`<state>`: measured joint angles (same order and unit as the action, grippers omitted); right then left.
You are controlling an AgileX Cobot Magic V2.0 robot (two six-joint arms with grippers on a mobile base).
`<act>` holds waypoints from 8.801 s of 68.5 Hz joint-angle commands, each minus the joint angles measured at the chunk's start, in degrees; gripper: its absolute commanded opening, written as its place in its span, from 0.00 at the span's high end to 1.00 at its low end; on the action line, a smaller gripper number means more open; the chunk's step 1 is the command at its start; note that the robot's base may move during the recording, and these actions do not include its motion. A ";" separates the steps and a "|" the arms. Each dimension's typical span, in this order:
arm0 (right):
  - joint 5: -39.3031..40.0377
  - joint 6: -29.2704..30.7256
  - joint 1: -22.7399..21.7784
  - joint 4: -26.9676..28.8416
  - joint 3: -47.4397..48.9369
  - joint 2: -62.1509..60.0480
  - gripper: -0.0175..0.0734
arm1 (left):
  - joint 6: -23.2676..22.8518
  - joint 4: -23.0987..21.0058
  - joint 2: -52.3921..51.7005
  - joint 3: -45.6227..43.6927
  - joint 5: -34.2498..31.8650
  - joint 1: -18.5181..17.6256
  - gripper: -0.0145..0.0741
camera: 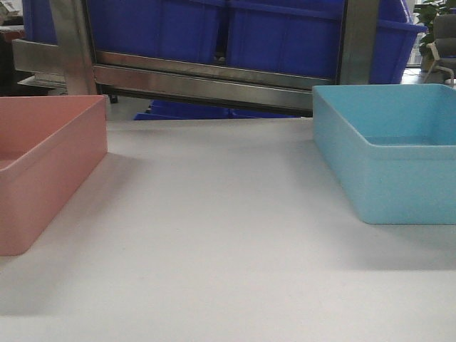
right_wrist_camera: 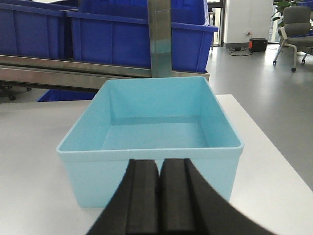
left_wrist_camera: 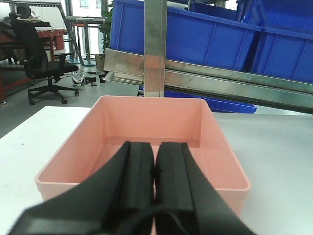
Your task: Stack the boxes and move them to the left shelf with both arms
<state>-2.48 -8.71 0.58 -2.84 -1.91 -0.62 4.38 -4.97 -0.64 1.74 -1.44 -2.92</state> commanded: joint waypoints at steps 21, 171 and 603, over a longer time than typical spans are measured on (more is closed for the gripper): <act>5.02 0.71 0.07 -0.34 0.28 -0.23 0.75 | 0.04 -0.52 -0.92 1.45 -4.84 -0.10 0.84; 5.03 0.71 0.07 -0.34 0.28 -0.24 0.75 | 13.75 -1.26 107.11 -92.93 51.33 18.19 0.21; -37.87 26.24 -15.01 9.17 99.56 116.94 0.75 | -11.09 8.38 38.47 -32.89 23.84 -19.49 0.85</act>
<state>-42.56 16.74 -14.30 6.66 95.19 120.02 -6.71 3.35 38.08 -29.40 26.30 -22.18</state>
